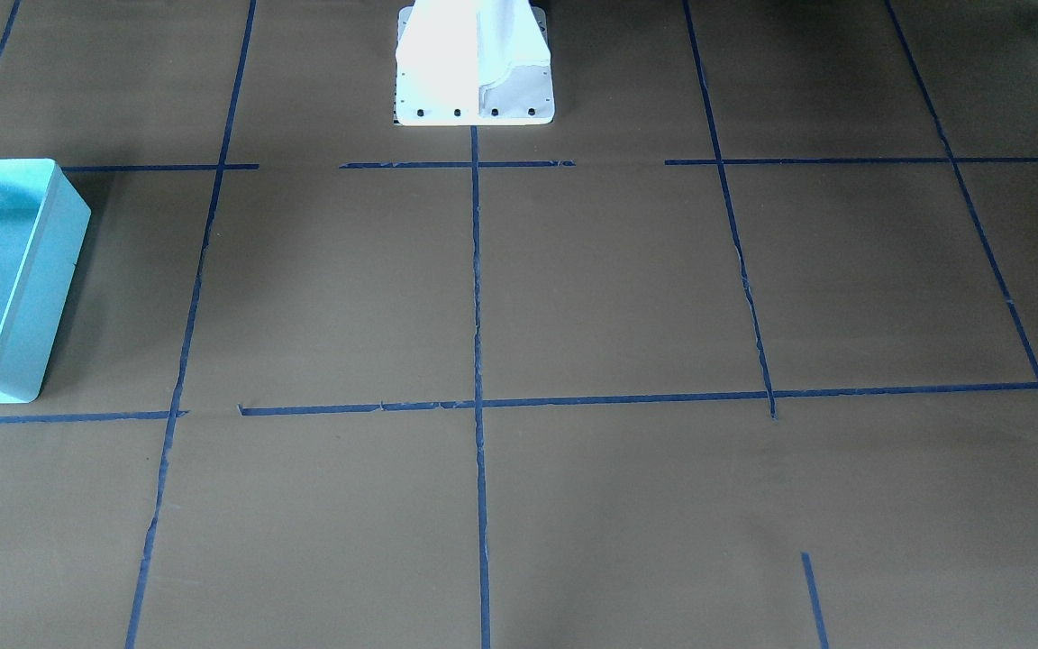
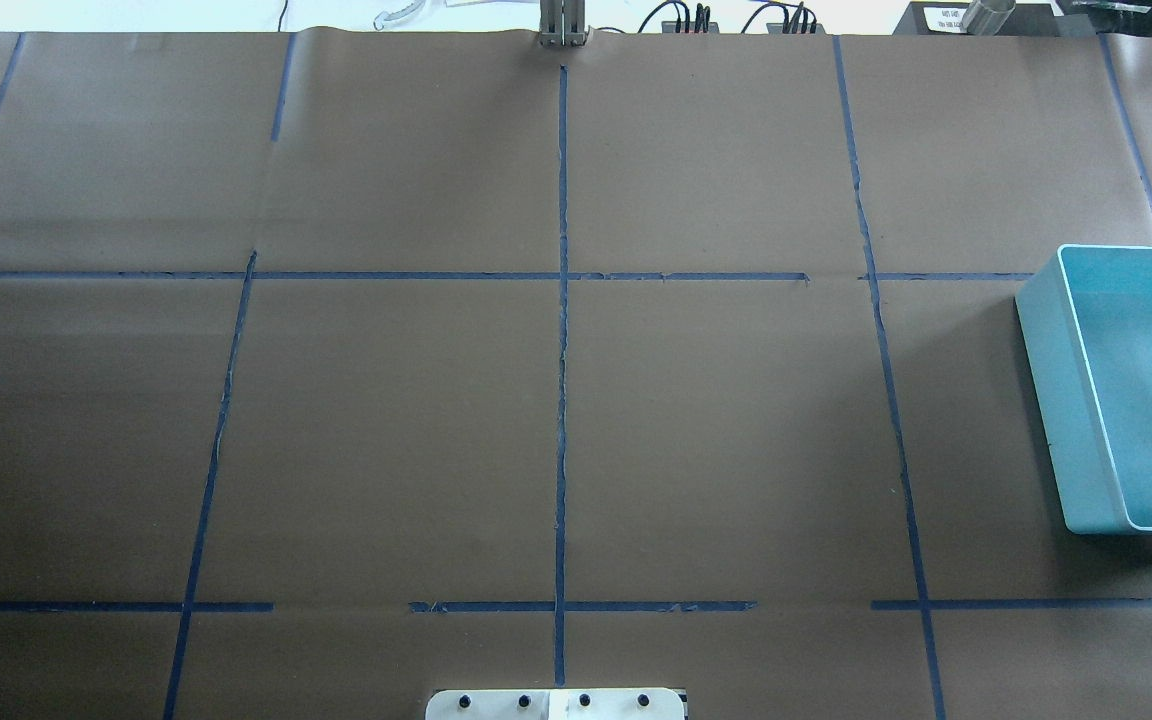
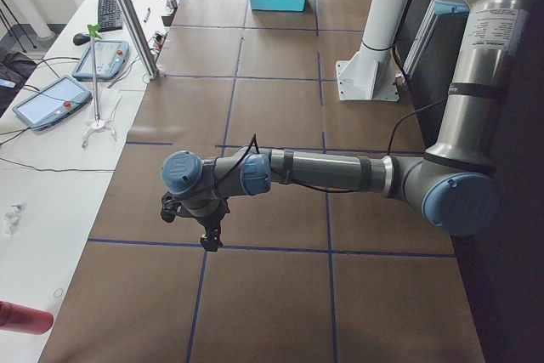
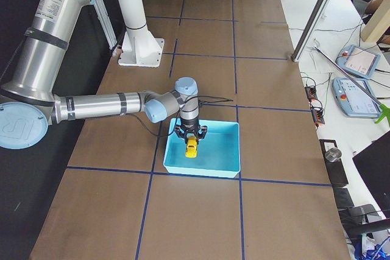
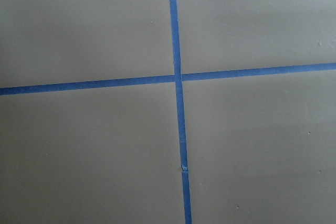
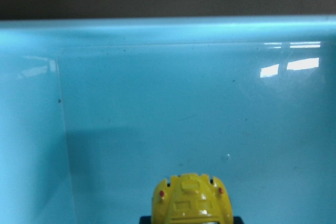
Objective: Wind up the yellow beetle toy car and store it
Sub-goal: 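Carry the car over the blue bin and lower it inside, then open the right gripper to release the car in the bin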
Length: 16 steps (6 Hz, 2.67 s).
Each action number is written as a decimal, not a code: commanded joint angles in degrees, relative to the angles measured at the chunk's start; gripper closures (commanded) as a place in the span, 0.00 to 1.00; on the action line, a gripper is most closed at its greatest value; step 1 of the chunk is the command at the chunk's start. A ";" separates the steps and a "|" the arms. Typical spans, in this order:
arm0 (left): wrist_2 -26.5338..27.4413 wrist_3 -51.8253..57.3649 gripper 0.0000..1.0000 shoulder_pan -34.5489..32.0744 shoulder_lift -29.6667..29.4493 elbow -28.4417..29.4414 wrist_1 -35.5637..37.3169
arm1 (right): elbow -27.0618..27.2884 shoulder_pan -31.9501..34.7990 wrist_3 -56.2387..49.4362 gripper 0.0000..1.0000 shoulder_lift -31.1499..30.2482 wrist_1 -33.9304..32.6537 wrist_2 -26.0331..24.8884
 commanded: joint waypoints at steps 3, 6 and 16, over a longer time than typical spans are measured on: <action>0.00 0.09 0.00 0.00 0.00 -0.06 -0.01 | -7.51 -3.77 6.86 0.99 2.17 9.17 0.64; 0.00 0.09 0.00 0.00 0.00 0.02 -0.10 | -10.94 -5.36 6.87 0.83 5.70 9.25 0.38; 0.00 0.17 0.00 0.09 0.00 0.46 -0.10 | 0.14 28.95 6.35 0.00 4.62 -25.08 17.95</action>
